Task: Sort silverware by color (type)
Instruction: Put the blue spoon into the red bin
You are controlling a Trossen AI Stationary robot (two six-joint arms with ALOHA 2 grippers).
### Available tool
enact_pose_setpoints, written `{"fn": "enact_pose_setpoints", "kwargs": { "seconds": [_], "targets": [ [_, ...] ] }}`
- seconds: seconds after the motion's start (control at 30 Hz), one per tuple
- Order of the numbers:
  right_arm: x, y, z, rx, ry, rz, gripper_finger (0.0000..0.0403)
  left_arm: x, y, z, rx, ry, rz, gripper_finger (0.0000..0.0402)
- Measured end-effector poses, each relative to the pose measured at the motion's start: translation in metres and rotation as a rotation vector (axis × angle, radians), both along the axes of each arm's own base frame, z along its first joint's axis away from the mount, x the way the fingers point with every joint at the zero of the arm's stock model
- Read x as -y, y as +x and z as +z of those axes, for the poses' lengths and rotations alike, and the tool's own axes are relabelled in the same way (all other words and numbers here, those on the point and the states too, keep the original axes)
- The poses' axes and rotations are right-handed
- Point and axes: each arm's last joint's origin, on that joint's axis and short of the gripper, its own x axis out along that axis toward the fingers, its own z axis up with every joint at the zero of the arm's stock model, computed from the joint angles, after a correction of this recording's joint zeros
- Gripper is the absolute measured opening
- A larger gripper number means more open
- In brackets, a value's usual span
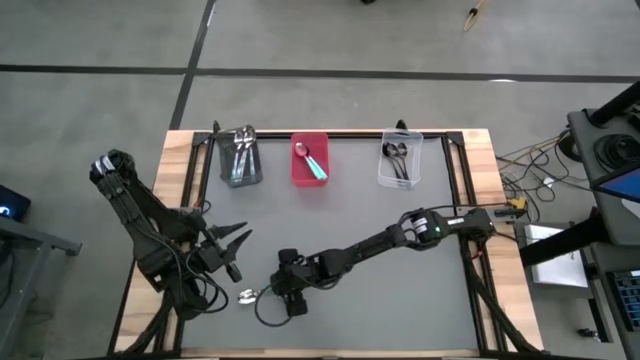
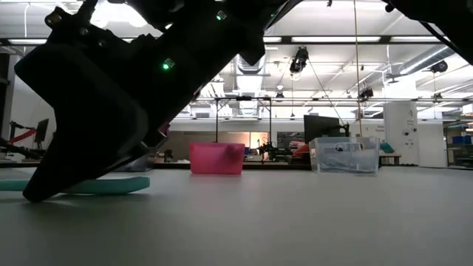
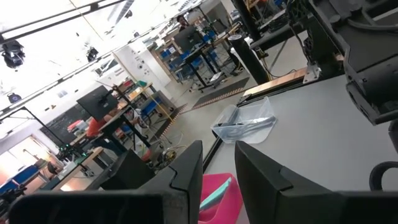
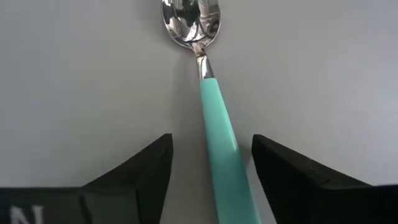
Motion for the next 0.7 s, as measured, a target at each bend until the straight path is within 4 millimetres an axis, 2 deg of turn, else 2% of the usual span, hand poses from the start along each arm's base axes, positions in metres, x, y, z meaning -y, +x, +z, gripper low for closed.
{"fn": "enact_pose_setpoints", "kwargs": {
  "seconds": [0.17,0.47,0.7],
  "targets": [
    [0.0027,0.0019,-0.0061,-0.003,0.004,-0.001,0.0166,0.0,0.0,0.0,-0.003,0.004,0.0,0.0076],
    [0.0063,0.0029,-0.007,-0.006,0.013,0.014,0.0052,0.0,0.0,0.0,-0.007,0.01,0.0,0.0076],
    [0.0075,0.0024,0.0011,0.0,0.033,0.003,0.0051,0.0004,-0.0001,0.0004,-0.012,0.002,-0.005,0.0076]
  ]
}}
